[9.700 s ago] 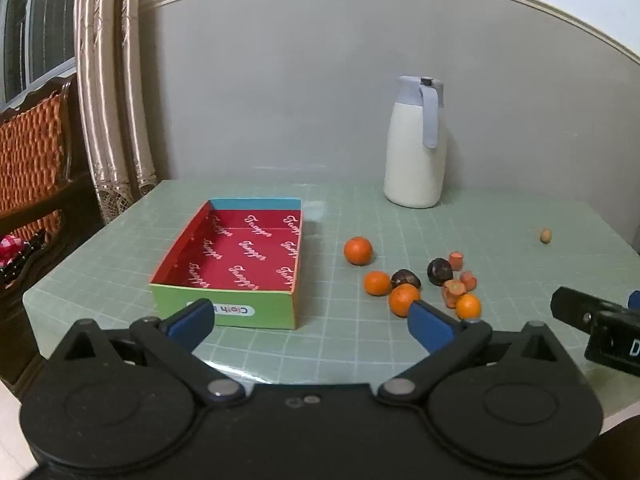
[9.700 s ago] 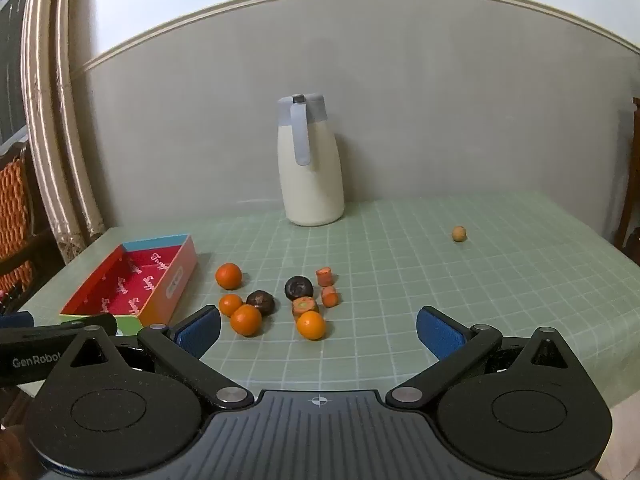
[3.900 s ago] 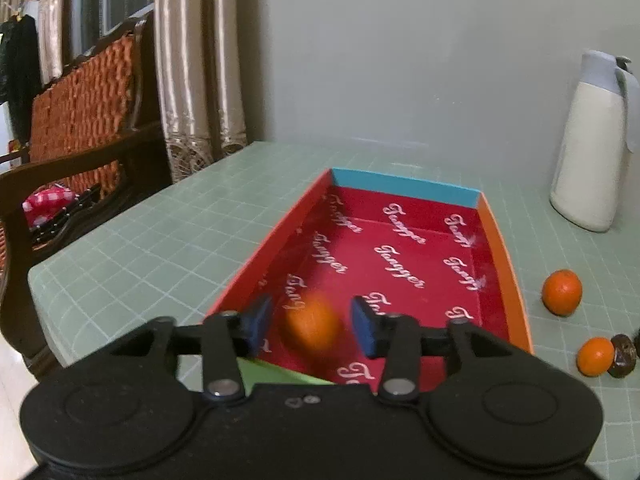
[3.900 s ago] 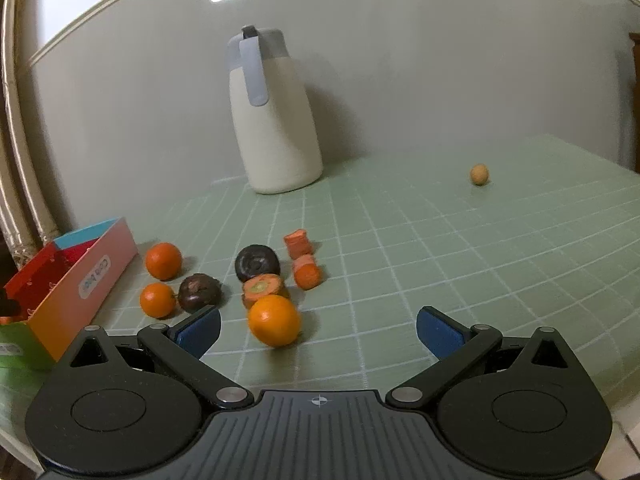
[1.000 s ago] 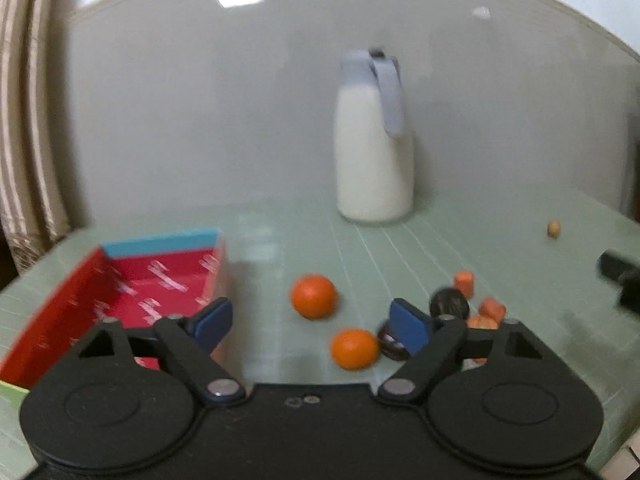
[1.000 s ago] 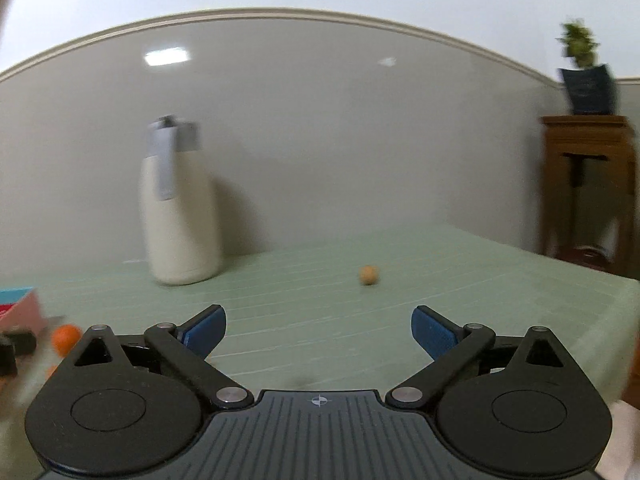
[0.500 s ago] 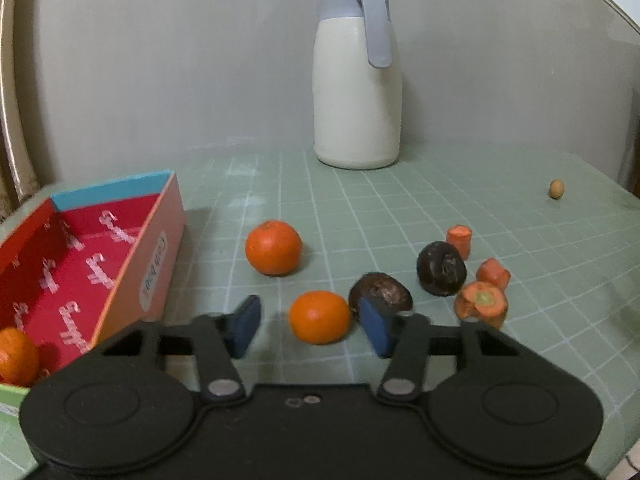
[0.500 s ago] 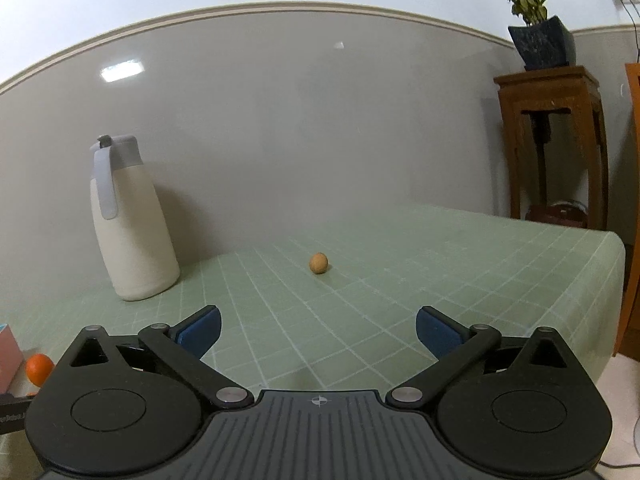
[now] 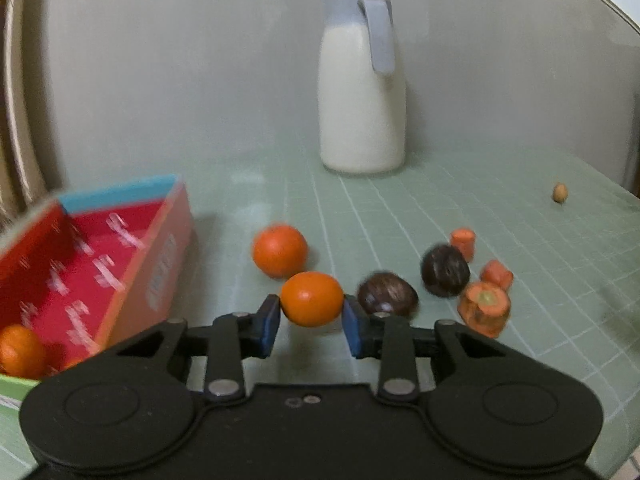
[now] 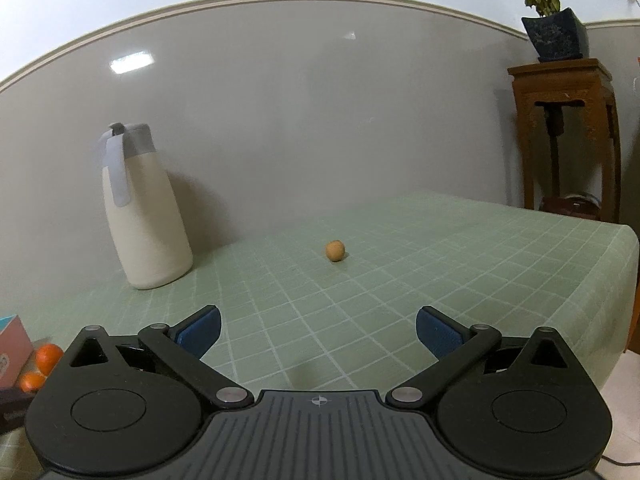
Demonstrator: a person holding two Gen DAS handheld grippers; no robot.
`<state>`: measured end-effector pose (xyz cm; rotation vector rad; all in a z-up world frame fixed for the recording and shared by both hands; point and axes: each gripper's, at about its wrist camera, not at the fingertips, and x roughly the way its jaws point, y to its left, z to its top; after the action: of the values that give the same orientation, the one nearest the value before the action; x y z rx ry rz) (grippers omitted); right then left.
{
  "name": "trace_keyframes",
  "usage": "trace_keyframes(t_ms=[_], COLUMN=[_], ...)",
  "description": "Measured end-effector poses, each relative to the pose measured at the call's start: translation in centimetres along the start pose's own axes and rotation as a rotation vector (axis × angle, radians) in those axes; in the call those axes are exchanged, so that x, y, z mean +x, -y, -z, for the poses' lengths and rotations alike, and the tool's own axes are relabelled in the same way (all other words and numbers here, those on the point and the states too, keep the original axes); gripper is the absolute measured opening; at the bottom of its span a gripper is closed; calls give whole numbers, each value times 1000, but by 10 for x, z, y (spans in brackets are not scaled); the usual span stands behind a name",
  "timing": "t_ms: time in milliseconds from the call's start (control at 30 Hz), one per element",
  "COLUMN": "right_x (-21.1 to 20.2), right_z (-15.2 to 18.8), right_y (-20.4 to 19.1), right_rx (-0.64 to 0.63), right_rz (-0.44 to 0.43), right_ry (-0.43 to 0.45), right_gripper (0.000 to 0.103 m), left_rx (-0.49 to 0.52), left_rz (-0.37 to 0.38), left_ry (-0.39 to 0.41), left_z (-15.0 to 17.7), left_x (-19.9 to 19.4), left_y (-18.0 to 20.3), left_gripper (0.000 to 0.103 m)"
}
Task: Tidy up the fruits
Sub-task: 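Grasp a third small orange with the left gripper, then lower the orange into the box and open the left gripper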
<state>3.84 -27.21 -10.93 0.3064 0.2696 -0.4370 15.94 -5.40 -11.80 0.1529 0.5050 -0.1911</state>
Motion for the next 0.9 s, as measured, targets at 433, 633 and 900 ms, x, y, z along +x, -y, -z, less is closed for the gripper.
trace_keyframes(t_ms=[433, 633, 900], right_x=[-1, -1, -2], right_z=[9, 14, 16], right_y=[-29, -44, -59], right_rx=[-63, -88, -116], right_rz=[-79, -117, -171], right_ry=[-2, -10, -18], right_gripper=[103, 103, 103], left_rx=[-108, -173, -228], left_rz=[-275, -340, -350], left_ry=[133, 47, -42], left_z=[-11, -9, -1], left_x=[-39, -33, -31], left_y=[-59, -89, -106], left_gripper=[25, 25, 32])
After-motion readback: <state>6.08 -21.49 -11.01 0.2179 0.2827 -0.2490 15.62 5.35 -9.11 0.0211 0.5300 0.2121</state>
